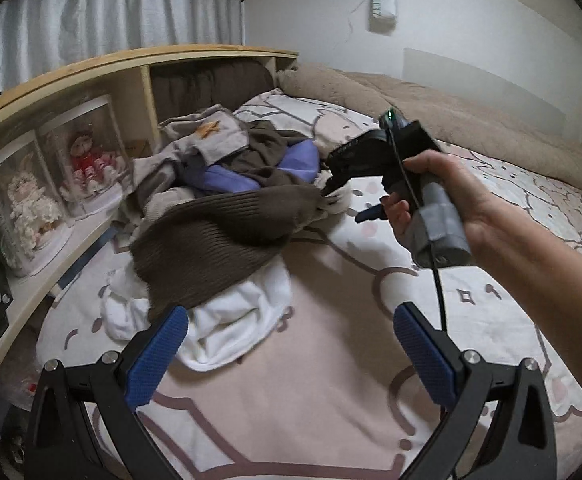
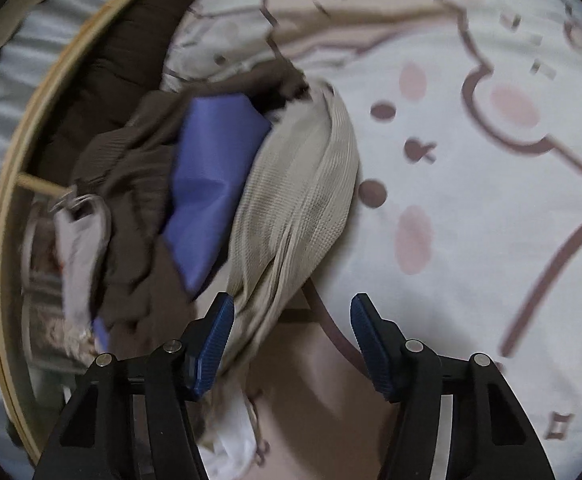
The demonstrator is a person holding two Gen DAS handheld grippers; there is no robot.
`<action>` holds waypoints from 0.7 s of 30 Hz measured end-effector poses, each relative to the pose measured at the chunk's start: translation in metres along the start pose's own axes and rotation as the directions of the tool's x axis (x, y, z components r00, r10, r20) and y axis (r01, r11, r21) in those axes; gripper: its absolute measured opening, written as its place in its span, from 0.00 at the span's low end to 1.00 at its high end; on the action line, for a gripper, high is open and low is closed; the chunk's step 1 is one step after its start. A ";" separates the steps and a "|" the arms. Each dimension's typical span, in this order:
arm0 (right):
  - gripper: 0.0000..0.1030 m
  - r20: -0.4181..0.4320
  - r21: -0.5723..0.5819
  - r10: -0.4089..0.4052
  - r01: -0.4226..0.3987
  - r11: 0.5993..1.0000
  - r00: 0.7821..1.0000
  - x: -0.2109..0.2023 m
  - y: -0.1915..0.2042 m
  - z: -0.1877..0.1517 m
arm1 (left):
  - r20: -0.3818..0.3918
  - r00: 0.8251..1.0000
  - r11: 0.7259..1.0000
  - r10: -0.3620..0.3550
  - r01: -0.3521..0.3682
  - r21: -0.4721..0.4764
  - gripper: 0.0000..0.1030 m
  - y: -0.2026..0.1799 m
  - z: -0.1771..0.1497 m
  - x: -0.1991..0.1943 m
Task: Fold clothes
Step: 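Grasp the beige waffle-knit pants at the waistband with the right gripper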
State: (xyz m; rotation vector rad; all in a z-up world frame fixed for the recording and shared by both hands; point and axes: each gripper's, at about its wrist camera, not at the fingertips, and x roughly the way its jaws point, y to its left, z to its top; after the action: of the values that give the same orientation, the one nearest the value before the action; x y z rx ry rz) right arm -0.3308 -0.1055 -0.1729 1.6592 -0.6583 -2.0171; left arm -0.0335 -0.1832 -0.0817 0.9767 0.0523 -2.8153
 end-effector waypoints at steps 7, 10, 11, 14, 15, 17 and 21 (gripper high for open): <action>0.13 -0.071 0.090 0.082 -0.075 0.993 0.994 0.040 -0.005 0.012 | -0.022 1.000 0.999 0.008 -0.009 -0.045 1.00 0.019 -0.001 0.010; 0.05 -0.048 0.042 0.078 -0.076 0.996 0.996 0.035 0.004 0.010 | -0.025 1.000 0.998 -0.003 0.001 -0.061 1.00 0.022 -0.001 0.011; 0.05 -0.037 0.022 0.086 -0.085 0.996 0.996 0.030 0.009 0.010 | -0.024 1.000 0.998 -0.006 0.004 -0.064 1.00 0.022 -0.001 0.011; 0.05 0.005 -0.035 0.131 -0.131 0.991 0.991 0.009 0.023 0.008 | -0.021 1.000 0.998 -0.007 0.006 -0.065 1.00 0.020 0.000 0.011; 0.05 0.018 -0.050 0.152 -0.151 0.987 0.988 0.000 0.028 0.008 | -0.021 1.000 0.998 -0.007 0.006 -0.064 1.00 0.020 0.000 0.011; 0.05 0.040 -0.060 0.208 -0.206 0.977 0.977 -0.018 0.037 0.010 | -0.021 1.000 0.998 -0.008 0.007 -0.058 1.00 0.017 0.001 0.011; 0.05 0.065 -0.061 0.366 -0.363 0.930 0.928 -0.049 0.051 0.015 | -0.017 1.000 0.999 -0.009 0.008 -0.051 1.00 0.014 0.002 0.009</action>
State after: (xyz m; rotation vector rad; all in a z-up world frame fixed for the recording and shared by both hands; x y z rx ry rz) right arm -0.3349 -0.1148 -0.1014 1.3219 -0.8678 -1.8153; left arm -0.0394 -0.1989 -0.0853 0.9924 0.1295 -2.7985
